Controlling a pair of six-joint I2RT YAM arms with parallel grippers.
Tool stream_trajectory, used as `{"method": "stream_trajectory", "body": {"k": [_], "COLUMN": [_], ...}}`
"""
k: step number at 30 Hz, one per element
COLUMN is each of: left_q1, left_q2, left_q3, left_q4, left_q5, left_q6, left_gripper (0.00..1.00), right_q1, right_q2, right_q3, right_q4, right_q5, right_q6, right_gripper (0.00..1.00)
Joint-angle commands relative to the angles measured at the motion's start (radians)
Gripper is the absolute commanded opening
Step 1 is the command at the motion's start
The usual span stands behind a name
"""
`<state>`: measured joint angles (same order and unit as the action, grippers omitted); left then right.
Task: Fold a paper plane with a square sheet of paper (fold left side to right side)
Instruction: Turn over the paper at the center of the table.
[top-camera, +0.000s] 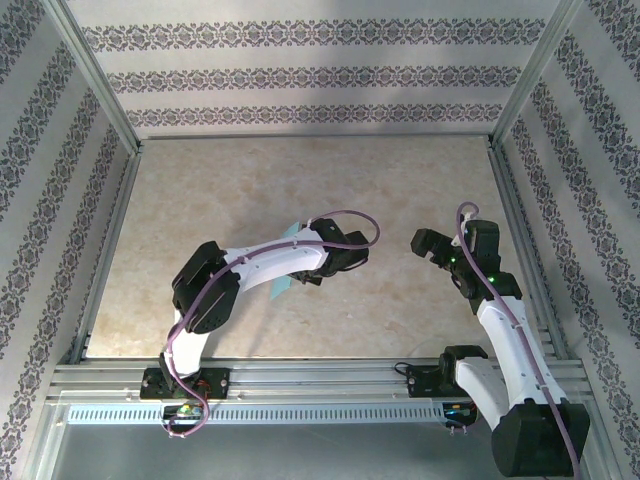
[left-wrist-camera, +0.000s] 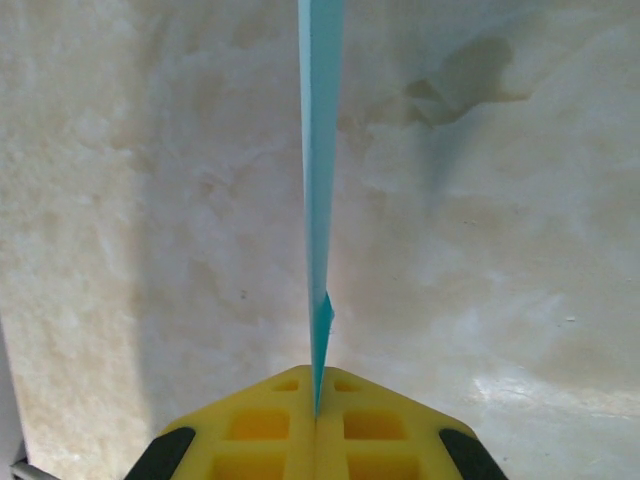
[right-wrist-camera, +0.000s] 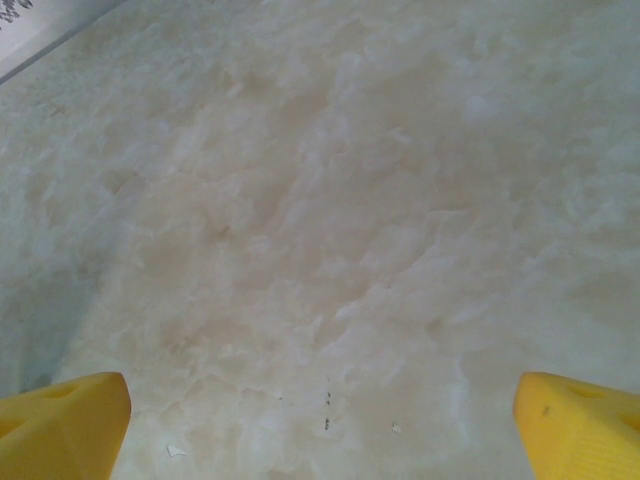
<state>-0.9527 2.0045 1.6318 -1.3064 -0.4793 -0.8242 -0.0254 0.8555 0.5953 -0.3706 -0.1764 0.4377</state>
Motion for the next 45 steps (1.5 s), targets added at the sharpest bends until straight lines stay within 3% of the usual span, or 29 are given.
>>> {"method": "stream_trajectory", "body": {"k": [1, 12, 20, 39, 45], "left_q1": [0.021, 0.052, 0.070, 0.104, 0.138], "left_q2": [0.011, 0.025, 0.019, -0.108, -0.208], "left_q3": [-0.012, -0.060, -0.075, -0.142, -0.227], "left_q4": [0.057, 0.203, 0.279, 0.497, 0.614], "left_q5": [0.072, 0.237, 0.319, 0.463, 0.503], "left_q6": [-0.021, -0.023, -0.020, 0.029, 0.057], "left_gripper": [0.00, 0.00, 0.24, 0.62, 0.69], "right_q1": [-0.014, -0.031, -0.038, -0.051, -0.051], "right_q2": [0.012, 0.036, 0.042, 0.034, 0.043], "right_q3": [-0.016, -0.028, -0.029, -0.003, 0.016], "right_q4": [0.012, 0.027, 0.029, 0.003, 0.017], "right_q5": [-0.025, -0.053, -0.069, -0.092, -0.169], "right_q6": [-0.020, -0.032, -0.039, -0.039, -0.022], "right_gripper": [0.98, 0.98, 0.98, 0.98, 0.98]}}
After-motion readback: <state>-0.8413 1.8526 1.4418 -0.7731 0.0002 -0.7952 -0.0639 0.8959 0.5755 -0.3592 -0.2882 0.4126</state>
